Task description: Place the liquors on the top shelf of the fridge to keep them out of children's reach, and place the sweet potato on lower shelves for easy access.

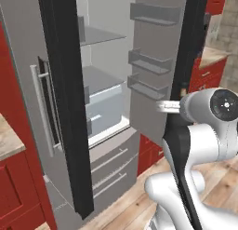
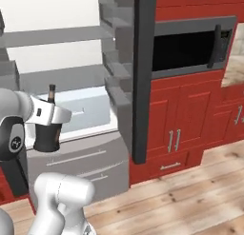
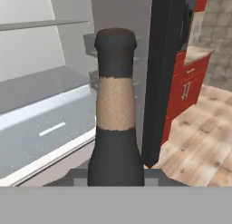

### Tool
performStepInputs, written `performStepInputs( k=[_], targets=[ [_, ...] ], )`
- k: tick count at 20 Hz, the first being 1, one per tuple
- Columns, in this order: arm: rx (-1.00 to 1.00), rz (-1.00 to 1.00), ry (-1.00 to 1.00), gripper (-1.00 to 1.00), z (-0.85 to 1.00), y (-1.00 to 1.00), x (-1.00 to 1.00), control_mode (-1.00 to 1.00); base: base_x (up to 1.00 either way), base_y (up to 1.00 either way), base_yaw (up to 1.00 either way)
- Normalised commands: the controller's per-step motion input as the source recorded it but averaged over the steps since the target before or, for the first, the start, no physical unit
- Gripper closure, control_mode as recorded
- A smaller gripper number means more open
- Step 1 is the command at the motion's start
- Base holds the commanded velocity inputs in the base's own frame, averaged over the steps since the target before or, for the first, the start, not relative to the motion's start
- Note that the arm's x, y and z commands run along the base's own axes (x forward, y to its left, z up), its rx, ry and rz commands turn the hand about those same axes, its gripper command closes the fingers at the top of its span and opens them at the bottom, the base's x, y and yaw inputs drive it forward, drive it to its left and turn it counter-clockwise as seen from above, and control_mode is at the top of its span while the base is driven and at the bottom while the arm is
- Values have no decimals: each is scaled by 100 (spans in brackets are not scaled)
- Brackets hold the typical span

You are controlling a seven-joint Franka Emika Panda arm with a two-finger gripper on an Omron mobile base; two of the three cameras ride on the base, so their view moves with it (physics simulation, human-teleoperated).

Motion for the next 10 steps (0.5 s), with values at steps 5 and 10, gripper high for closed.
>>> performStepInputs(
  k=[5, 10],
  targets=[
    [0, 0, 0, 100, 0, 0, 0, 100, 65, -28, 50],
    [0, 0, 0, 100, 0, 0, 0, 100, 58, -24, 49]
  ],
)
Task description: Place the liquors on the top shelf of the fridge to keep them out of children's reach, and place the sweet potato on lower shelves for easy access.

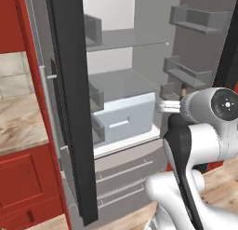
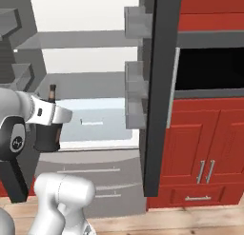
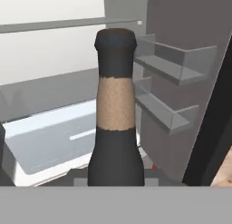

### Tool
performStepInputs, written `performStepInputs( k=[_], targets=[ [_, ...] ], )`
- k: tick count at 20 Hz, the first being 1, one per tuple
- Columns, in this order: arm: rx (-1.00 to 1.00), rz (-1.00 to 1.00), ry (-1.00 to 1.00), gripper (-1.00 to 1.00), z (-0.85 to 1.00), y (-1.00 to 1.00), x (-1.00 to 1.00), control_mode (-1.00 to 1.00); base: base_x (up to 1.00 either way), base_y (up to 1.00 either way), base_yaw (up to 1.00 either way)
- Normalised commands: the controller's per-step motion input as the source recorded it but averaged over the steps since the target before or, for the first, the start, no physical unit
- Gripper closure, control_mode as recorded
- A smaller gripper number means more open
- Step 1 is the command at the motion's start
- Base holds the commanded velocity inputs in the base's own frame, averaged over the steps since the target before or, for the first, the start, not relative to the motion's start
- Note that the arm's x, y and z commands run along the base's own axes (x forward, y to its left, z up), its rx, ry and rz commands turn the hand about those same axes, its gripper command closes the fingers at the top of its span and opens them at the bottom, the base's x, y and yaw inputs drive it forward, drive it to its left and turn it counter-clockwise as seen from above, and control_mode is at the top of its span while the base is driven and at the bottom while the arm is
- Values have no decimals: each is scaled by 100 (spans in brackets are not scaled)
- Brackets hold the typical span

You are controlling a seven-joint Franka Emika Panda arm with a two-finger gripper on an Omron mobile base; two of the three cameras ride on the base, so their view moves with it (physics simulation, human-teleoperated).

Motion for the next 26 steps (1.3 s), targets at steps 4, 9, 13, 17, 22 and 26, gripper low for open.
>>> performStepInputs(
  k=[4, 9, 13, 17, 22, 26],
  targets=[
    [0, 0, 0, 100, 0, 0, 0, 100, 50, -35, 46],
    [0, 0, 0, 100, 0, 0, 0, 100, 46, -39, 35],
    [0, 0, 0, 100, 0, 0, 0, 100, 46, -38, 24],
    [0, 0, 0, 100, 0, 0, 0, 100, 50, -18, 16],
    [0, 0, 0, 100, 0, 0, 0, 100, 45, -6, 12],
    [0, 0, 0, 100, 0, 0, 0, 100, 36, -15, 9]
  ],
)
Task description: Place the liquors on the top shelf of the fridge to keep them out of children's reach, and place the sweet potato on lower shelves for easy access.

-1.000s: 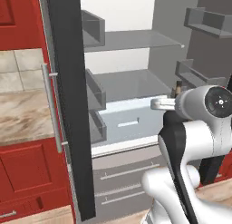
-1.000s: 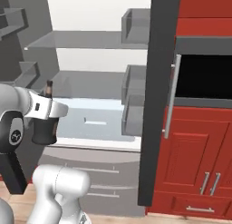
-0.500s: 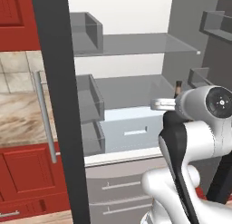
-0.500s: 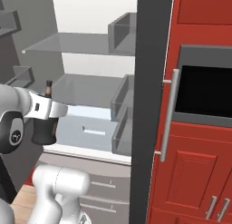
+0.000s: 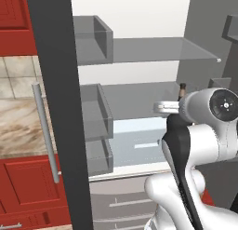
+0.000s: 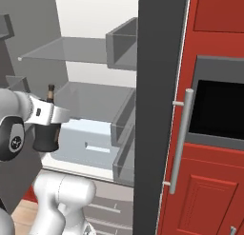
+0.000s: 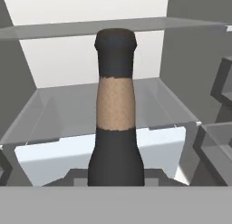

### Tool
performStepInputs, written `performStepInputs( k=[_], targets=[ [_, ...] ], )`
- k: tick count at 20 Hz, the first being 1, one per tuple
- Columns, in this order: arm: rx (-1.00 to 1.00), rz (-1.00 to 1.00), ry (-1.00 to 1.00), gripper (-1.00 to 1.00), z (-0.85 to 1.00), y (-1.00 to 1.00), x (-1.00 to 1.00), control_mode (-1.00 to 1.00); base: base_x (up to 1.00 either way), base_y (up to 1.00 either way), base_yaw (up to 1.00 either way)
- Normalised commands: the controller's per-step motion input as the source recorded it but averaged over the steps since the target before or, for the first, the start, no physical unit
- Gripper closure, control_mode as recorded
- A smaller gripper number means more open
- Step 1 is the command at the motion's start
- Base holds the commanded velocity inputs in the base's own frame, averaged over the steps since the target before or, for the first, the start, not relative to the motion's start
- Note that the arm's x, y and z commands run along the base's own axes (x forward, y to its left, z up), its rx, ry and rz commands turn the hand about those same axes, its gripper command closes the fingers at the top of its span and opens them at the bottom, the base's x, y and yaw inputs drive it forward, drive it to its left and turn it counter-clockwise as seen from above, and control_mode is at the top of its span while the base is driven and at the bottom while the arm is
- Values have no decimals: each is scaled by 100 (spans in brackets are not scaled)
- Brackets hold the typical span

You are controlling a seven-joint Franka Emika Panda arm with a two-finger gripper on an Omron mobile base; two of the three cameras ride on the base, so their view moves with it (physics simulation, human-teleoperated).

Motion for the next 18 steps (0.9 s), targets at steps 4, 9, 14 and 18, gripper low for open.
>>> performStepInputs(
  k=[4, 9, 14, 18],
  targets=[
    [5, 7, -15, 100, 2, -28, 20, -100, 0, 0, 0],
    [2, 13, -23, 100, 25, -22, 24, -100, 0, 0, 0],
    [0, 15, -23, 100, 52, -1, 27, -100, 0, 0, 0],
    [0, 16, -9, 100, 62, 0, 36, -100, 0, 0, 0]
  ],
)
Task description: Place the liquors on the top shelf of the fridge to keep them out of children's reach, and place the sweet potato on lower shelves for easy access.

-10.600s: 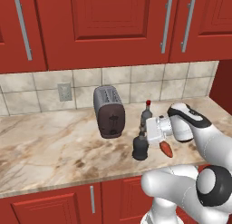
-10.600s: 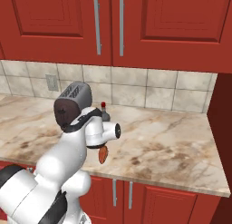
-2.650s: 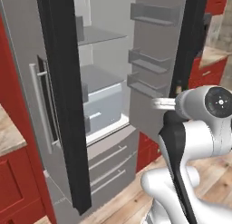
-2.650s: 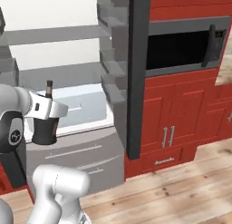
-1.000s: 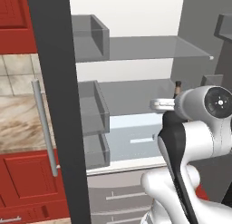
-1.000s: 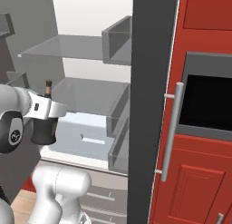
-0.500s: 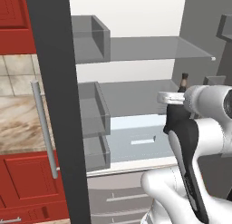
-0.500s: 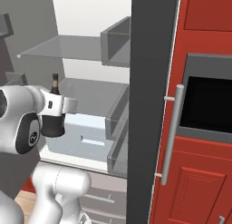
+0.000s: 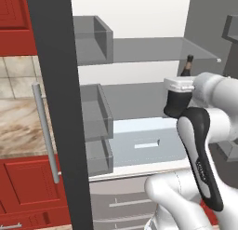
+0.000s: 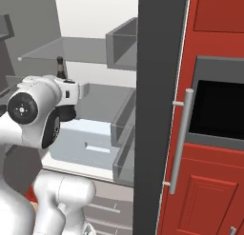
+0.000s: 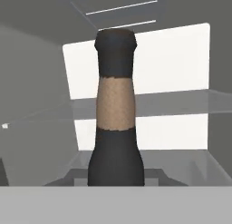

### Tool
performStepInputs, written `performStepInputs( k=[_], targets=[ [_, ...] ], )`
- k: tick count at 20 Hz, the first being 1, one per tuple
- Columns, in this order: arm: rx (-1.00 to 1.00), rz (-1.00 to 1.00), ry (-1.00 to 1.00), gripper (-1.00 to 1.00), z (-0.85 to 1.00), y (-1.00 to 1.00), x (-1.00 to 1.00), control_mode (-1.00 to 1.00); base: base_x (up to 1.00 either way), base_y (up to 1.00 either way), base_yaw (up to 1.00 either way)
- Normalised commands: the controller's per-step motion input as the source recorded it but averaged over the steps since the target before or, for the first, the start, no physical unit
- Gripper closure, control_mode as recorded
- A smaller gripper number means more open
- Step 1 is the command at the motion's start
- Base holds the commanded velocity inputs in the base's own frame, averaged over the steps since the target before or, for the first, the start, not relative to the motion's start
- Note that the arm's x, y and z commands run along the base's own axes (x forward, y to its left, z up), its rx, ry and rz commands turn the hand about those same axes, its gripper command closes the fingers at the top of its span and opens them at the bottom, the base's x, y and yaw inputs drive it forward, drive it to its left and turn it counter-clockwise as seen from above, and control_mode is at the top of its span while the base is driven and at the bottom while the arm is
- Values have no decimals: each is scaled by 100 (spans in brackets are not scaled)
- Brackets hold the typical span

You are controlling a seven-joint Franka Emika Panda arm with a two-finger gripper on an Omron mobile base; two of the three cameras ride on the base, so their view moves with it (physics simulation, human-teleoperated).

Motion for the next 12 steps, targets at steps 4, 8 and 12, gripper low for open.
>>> performStepInputs(
  k=[4, 8, 12],
  targets=[
    [0, 14, -7, 100, 51, 0, 22, -100, 0, 0, 0],
    [-4, 5, -5, 100, 47, 0, 19, -100, 0, 0, 0],
    [-9, 0, -5, 100, 47, 3, 31, -100, 0, 0, 0]
  ],
)
